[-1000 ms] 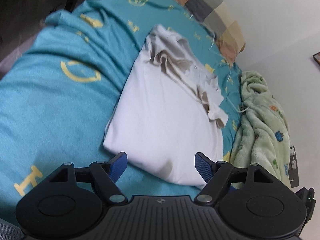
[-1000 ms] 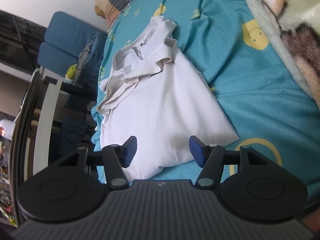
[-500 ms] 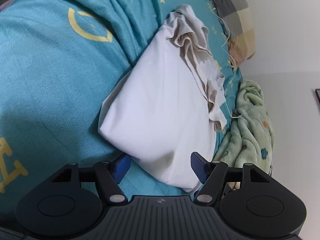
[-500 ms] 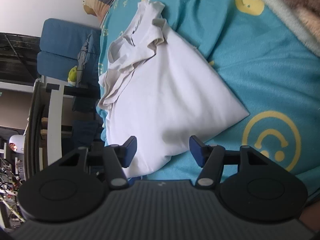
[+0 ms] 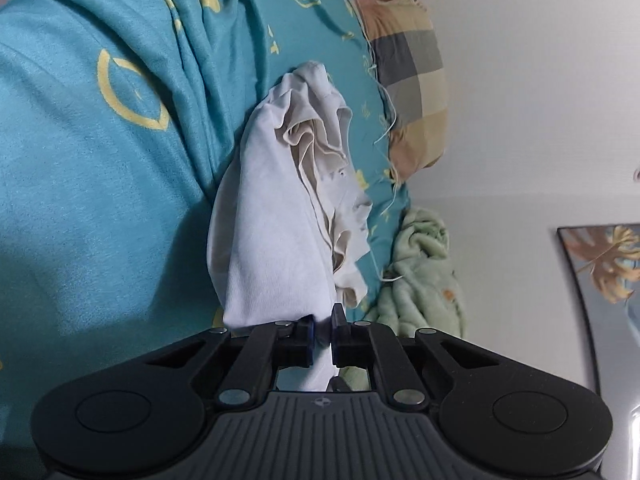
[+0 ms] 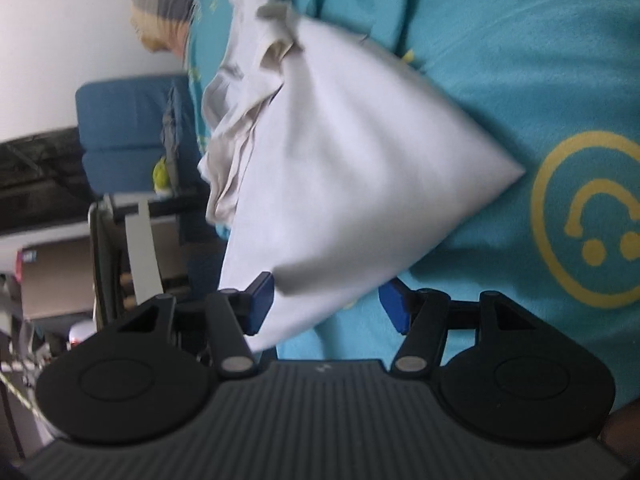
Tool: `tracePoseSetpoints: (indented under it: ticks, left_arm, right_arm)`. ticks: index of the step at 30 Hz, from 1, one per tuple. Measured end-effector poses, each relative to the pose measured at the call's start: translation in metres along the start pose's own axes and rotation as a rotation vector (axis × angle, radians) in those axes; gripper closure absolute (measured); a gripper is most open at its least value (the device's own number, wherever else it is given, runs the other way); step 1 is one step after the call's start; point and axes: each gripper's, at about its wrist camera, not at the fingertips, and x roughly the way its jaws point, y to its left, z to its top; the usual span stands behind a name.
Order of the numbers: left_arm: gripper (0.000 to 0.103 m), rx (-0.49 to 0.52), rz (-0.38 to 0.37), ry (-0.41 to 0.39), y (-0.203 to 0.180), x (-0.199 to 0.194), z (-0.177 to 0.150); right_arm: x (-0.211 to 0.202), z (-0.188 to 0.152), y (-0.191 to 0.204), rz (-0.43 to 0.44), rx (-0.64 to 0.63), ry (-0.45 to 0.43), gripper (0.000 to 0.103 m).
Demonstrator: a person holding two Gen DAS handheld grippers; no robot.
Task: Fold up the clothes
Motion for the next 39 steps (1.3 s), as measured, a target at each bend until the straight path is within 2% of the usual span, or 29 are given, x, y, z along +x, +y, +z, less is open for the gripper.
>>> tracePoseSetpoints:
  ticks: [3, 6, 11, 14, 22, 29, 33, 39]
  left_arm:
    - [0.095, -0.008, -0.003, -0.007, 0.001, 0.0, 0.0]
    - [0.096, -0.012, 0.005, -0.01, 0.001, 0.002, 0.0]
    - [0.095, -0.015, 0.025, -0.014, 0.002, 0.005, 0.003]
    - [0.095, -0.003, 0.037, -0.017, 0.0, 0.007, 0.004]
    - [0.096, 0.001, 0.053, -0.038, -0.017, -0.007, 0.01]
    - [0.096, 0.138, 0.037, -0.089, -0.085, -0.045, -0.004]
    - [0.096, 0.183, 0.023, -0.099, -0.106, -0.072, -0.027]
    - [0.096, 0.227, 0.048, -0.067, -0.1, -0.119, -0.082]
  right_arm:
    - [-0.01, 0.004, -0.007, -0.037, 0.028, -0.084, 0.042]
    - [-0.015, 0.008, -0.009, -0.028, 0.038, -0.135, 0.043]
    - [-0.011, 0.005, 0.01, -0.031, -0.082, -0.165, 0.078]
    - [-0.012, 0.005, 0.016, -0.024, -0.113, -0.174, 0.084]
    - [-0.038, 0.001, 0.041, 0.014, -0.23, -0.21, 0.09]
    - [-0.084, -0.024, 0.071, 0.113, -0.293, -0.279, 0.091]
    - [-0.114, -0.049, 0.079, 0.139, -0.329, -0.307, 0.091]
    - [-0.162, -0.097, 0.057, 0.12, -0.333, -0.32, 0.091]
